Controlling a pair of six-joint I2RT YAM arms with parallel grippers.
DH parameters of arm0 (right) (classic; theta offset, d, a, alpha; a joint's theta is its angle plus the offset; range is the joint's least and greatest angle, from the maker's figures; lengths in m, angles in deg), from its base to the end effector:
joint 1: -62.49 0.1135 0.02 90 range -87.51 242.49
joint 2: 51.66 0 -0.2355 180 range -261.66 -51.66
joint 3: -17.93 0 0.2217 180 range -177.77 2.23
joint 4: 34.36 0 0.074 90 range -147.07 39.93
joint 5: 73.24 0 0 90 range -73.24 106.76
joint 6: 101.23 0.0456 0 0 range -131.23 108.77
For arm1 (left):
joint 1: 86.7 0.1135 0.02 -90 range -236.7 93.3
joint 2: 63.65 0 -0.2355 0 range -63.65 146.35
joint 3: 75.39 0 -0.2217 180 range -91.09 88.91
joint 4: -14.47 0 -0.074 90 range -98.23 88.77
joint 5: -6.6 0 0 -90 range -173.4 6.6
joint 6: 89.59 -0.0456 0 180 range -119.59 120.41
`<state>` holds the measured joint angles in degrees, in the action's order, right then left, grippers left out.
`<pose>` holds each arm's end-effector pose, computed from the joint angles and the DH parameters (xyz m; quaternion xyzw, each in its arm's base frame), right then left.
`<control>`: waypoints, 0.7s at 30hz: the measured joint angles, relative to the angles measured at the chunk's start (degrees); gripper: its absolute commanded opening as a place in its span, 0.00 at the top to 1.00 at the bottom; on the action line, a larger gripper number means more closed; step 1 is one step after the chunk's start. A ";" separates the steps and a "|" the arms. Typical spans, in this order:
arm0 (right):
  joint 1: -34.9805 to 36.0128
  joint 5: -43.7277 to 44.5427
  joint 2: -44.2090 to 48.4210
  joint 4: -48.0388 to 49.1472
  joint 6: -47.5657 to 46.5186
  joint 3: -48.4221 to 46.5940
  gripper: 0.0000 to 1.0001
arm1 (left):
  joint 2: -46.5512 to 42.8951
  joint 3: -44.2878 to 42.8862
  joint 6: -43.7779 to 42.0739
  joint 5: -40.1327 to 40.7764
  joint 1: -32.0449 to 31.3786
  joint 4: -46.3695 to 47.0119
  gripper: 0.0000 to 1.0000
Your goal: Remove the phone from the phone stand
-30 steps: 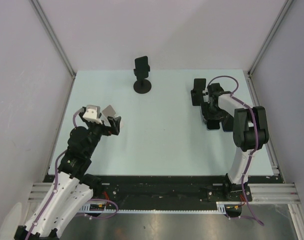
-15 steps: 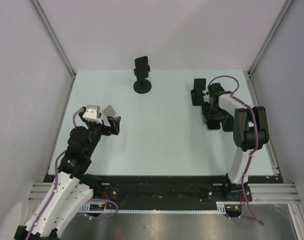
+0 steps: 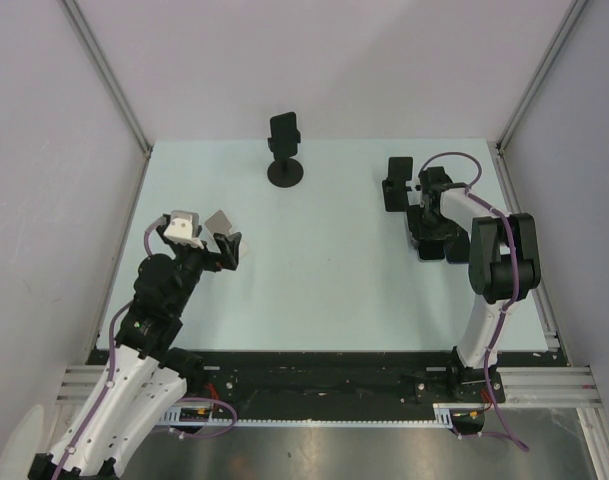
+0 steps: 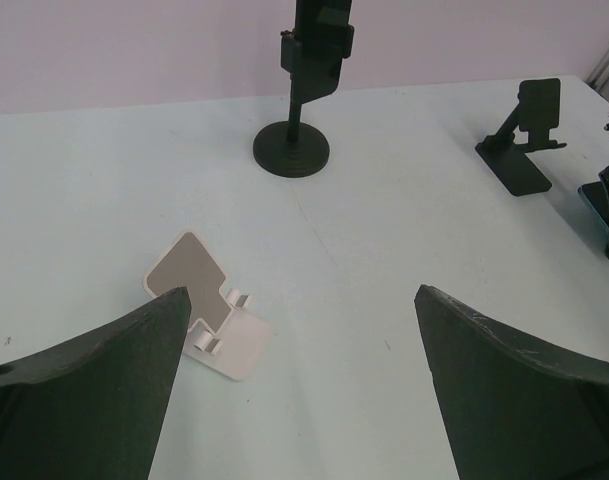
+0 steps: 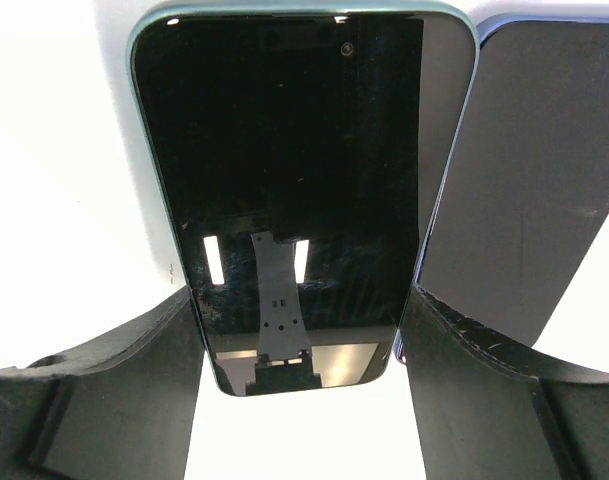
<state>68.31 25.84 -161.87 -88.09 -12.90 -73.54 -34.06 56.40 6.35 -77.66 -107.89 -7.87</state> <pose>0.3461 0.0280 0.1498 -0.0523 0.9839 -0.0727 0.1546 0.1363 -0.0480 0.2928 0.0628 0.7269 -0.1247 0.6724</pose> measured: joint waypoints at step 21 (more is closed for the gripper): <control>0.76 0.07 0.09 0.48 -1.46 0.44 0.27 | -0.48 0.00 0.00 -0.07 0.00 0.00 0.00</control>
<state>69.08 25.91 -161.79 -87.61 -14.36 -73.10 -34.54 56.40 6.35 -77.73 -107.89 -7.87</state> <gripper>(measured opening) 0.755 0.996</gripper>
